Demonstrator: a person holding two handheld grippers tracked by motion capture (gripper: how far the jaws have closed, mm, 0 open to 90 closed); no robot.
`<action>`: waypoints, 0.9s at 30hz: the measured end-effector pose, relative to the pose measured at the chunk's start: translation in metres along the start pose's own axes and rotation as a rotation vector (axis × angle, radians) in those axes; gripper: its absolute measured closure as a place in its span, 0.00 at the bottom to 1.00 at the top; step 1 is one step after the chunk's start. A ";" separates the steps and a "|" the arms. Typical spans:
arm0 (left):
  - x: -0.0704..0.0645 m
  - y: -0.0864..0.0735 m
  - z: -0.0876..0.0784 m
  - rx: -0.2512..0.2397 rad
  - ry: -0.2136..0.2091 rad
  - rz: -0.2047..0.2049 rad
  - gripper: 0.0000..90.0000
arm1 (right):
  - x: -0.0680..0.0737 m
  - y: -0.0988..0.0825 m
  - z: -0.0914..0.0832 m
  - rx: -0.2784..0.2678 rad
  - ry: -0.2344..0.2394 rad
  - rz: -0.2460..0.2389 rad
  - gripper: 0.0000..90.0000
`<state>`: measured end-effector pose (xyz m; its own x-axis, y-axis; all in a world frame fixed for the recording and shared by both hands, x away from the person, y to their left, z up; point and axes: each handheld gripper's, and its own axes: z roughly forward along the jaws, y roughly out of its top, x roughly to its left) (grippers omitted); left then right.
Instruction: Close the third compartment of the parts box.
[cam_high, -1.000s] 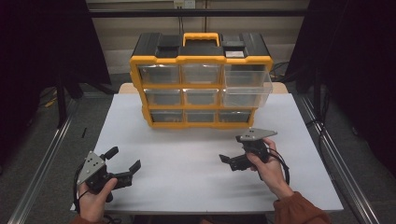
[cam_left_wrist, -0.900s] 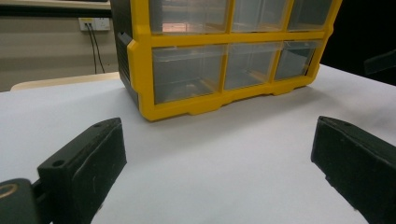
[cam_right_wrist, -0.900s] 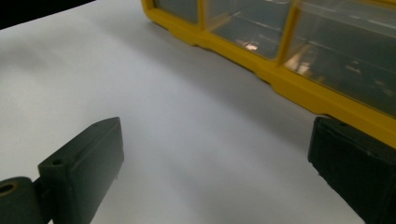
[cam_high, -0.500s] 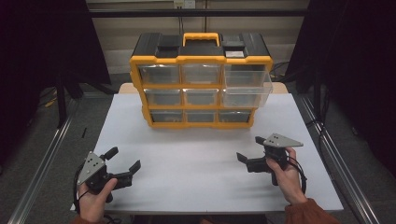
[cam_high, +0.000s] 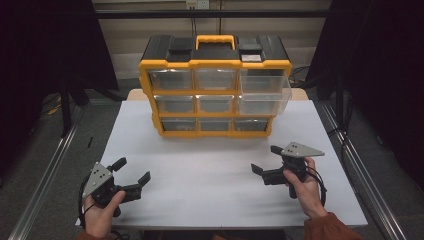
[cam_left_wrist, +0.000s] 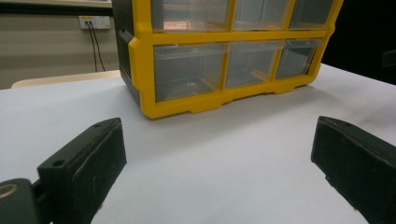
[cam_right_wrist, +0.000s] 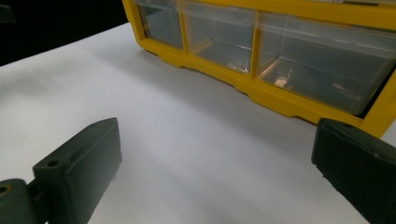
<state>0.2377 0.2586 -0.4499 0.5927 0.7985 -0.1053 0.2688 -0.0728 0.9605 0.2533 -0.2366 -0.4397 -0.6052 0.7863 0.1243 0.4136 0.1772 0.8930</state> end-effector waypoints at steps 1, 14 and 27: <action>0.000 0.000 0.000 0.001 0.001 0.004 0.03 | 0.000 0.000 0.000 -0.008 0.004 0.001 0.01; -0.001 0.001 -0.001 0.000 0.004 0.013 0.03 | 0.007 0.012 -0.007 -0.061 0.031 -0.029 0.01; -0.002 0.001 0.000 0.001 0.001 0.012 0.03 | 0.015 0.034 -0.011 -0.120 0.063 -0.020 0.00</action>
<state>0.2366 0.2569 -0.4484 0.5952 0.7982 -0.0933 0.2622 -0.0831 0.9614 0.2505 -0.2256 -0.4028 -0.6559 0.7437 0.1293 0.3191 0.1180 0.9404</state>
